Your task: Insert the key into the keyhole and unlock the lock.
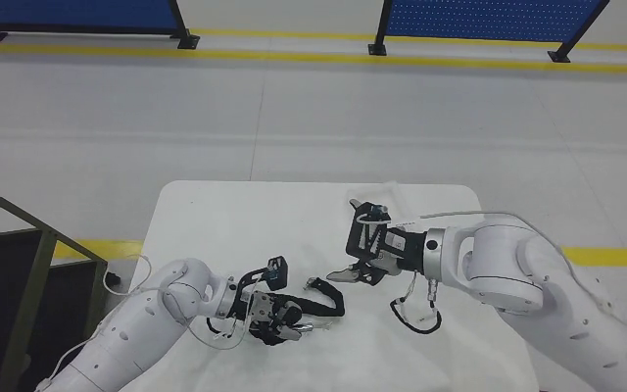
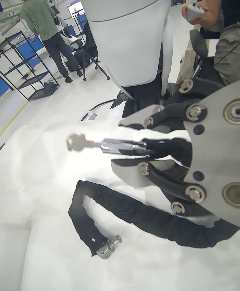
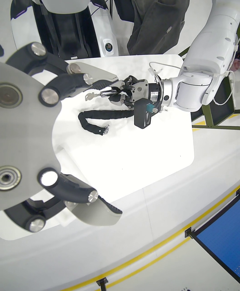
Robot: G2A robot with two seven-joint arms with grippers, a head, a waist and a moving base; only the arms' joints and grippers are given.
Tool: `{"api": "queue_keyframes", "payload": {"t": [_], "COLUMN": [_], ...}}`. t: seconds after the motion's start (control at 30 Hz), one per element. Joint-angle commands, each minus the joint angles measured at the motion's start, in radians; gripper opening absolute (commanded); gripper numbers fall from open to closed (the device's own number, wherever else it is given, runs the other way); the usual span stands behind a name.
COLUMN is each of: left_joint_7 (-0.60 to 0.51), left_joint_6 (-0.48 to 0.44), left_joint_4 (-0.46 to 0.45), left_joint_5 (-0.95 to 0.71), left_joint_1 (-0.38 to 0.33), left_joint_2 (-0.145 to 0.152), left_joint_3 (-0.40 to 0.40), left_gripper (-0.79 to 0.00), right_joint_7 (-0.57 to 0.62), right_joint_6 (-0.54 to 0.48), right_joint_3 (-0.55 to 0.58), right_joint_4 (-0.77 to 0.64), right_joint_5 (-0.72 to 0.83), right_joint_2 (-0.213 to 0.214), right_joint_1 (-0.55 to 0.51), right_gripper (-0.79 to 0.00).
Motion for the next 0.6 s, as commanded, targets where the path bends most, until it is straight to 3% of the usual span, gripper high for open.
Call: {"api": "queue_keyframes", "payload": {"t": [0.0,0.33,0.57], "left_joint_7": [0.003,0.109,0.084], "left_joint_6": [0.0,0.0,0.0], "left_joint_4": [0.001,-0.116,-0.061], "left_joint_5": [-0.015,-0.156,-0.152], "left_joint_1": [-0.011,-0.09,-0.243], "left_joint_2": [0.002,0.027,0.031], "left_joint_3": [0.0,-0.115,-0.183], "left_gripper": [0.0,0.0,0.0], "right_joint_7": [-0.008,-0.054,-0.059], "right_joint_6": [-0.005,-0.07,-0.173], "right_joint_3": [0.001,-0.016,-0.057], "right_joint_4": [0.009,0.104,0.253], "right_joint_5": [0.004,0.038,0.149], "right_joint_2": [-0.002,-0.023,-0.053], "right_joint_1": [-0.006,0.039,0.165], "right_gripper": [0.0,0.0,0.0]}}
